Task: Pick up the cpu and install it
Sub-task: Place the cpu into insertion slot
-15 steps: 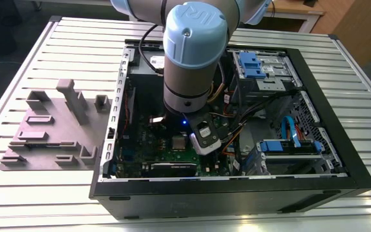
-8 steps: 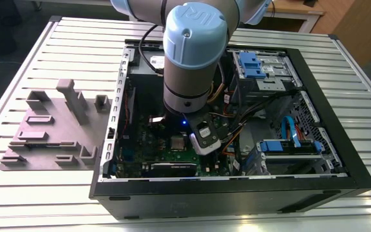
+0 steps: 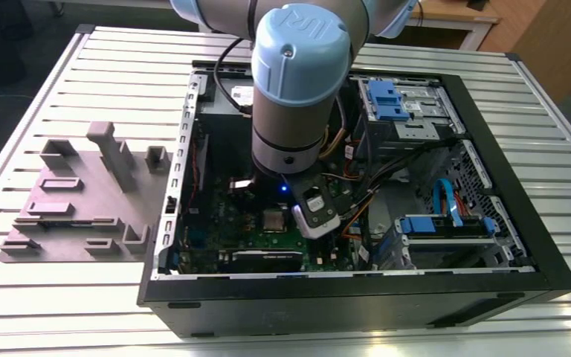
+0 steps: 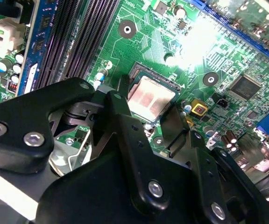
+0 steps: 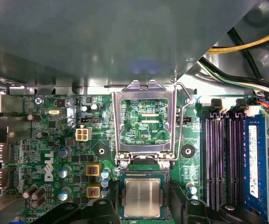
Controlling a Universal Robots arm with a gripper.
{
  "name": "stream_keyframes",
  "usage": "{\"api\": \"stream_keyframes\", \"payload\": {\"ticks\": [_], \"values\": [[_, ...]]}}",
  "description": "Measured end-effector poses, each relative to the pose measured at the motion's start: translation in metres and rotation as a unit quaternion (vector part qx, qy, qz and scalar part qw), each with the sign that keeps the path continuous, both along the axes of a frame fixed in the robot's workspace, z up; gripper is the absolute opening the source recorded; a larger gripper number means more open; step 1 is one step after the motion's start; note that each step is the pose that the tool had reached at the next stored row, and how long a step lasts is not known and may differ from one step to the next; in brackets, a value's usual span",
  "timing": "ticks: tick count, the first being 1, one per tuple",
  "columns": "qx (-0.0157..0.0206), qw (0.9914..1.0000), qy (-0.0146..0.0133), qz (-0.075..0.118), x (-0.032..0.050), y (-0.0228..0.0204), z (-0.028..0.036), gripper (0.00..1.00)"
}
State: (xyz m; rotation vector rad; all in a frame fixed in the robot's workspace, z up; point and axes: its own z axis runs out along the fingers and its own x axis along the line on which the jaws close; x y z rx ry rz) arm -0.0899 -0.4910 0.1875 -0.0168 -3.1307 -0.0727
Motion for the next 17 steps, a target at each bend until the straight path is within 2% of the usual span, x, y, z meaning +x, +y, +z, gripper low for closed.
{"api": "stream_keyframes", "payload": {"ticks": [3, 6, 17], "values": [[0.0002, 1.00000, -0.0001, 0.000, 0.0001, 0.0001, 0.0011, 0.54], [0.0000, 1.00000, 0.0000, 0.000, 0.0001, 0.0000, 0.0051, 0.54], [0.0000, 1.00000, 0.0000, 0.000, -0.0020, 0.0000, 0.0051, 0.54]]}}
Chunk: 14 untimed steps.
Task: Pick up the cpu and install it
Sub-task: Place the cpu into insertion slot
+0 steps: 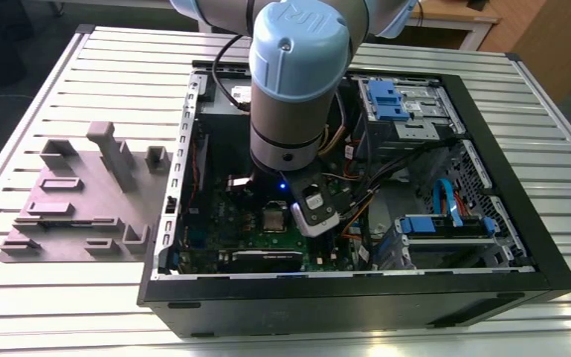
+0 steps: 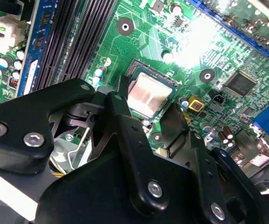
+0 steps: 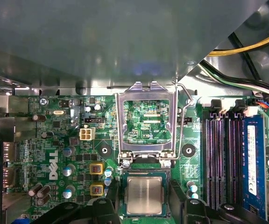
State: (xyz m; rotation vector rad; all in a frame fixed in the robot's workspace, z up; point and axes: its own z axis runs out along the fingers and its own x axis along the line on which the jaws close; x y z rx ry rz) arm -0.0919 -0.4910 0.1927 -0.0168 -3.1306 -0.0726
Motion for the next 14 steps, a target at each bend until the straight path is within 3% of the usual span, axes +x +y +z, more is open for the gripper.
{"api": "stream_keyframes", "payload": {"ticks": [7, 8, 14], "values": [[0.0000, 1.00000, 0.0000, 0.000, -0.0001, 0.0000, 0.0000, 0.52], [0.0000, 1.00000, 0.0000, 0.000, -0.0001, 0.0000, 0.0000, 0.45], [0.0000, 1.00000, 0.0000, 0.000, -0.0001, 0.0000, 0.0000, 0.45]]}}
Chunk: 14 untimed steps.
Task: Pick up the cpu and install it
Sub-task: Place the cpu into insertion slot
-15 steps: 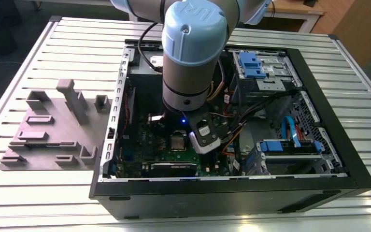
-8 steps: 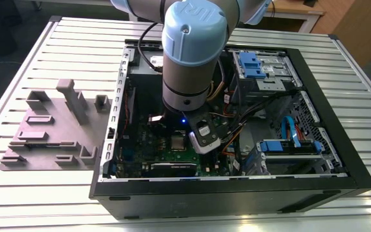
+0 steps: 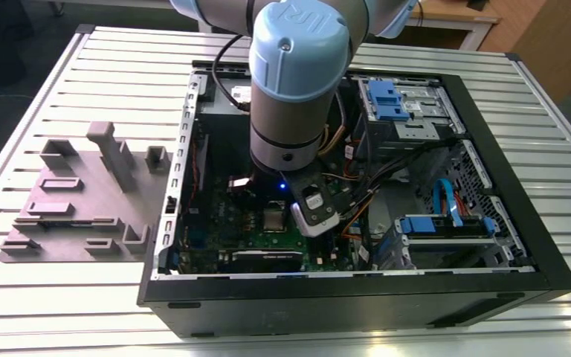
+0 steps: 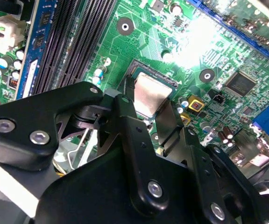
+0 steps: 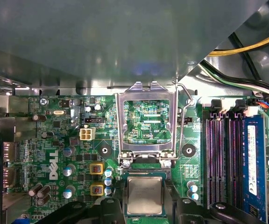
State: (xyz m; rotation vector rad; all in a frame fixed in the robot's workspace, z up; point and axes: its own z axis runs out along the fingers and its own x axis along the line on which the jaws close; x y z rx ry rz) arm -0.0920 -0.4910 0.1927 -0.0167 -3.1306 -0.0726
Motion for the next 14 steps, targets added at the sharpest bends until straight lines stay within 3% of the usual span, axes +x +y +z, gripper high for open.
{"api": "stream_keyframes", "payload": {"ticks": [14], "values": [[0.0000, 1.00000, 0.0000, 0.000, 0.0000, 0.0000, -0.0014, 0.45]]}}
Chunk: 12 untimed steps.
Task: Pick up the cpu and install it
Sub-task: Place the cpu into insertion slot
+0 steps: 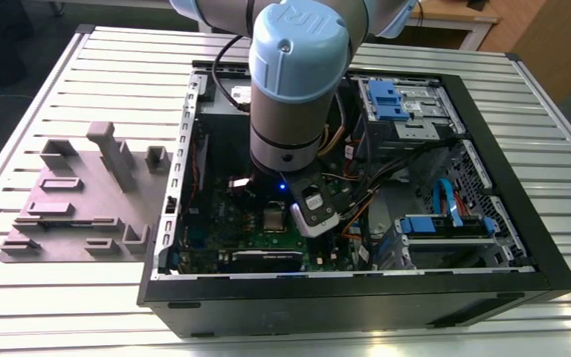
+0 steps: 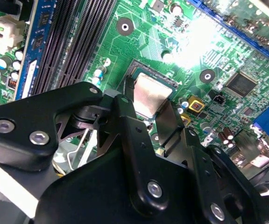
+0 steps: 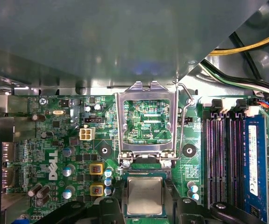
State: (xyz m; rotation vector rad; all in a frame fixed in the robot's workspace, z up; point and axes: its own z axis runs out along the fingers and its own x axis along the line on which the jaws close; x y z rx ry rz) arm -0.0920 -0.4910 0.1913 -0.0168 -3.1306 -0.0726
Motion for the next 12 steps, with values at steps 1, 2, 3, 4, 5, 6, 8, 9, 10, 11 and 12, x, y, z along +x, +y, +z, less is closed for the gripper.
{"api": "stream_keyframes", "payload": {"ticks": [1, 2, 3, 4, 5, 6, 8, 9, 10, 11, 12], "values": [[0.0000, 1.00000, 0.0000, 0.000, 0.0000, 0.0000, 0.0000, 0.45], [0.0000, 1.00000, 0.0000, 0.000, 0.0000, 0.0000, 0.0000, 0.45], [0.0000, 1.00000, 0.0000, 0.000, 0.0000, 0.0000, 0.0000, 0.45], [-0.0002, 1.00000, 0.0001, 0.000, 0.0000, -0.0001, 0.0001, 0.44], [-0.0003, 1.00000, 0.0001, 0.000, 0.0000, -0.0001, 0.0002, 0.44], [-0.0002, 1.00000, 0.0001, 0.000, 0.0000, 0.0000, 0.0001, 0.44], [-0.0001, 1.00000, 0.0000, 0.000, 0.0000, 0.0000, 0.0001, 0.40], [-0.0001, 1.00000, 0.0000, 0.000, 0.0000, 0.0000, 0.0001, 0.40], [0.0000, 1.00000, 0.0000, 0.000, 0.0001, 0.0000, 0.0000, 0.40], [-0.0001, 1.00000, 0.0000, 0.000, 0.0001, 0.0000, 0.0000, 0.40], [0.0000, 1.00000, 0.0000, 0.000, 0.0001, 0.0000, 0.0000, 0.40]]}}
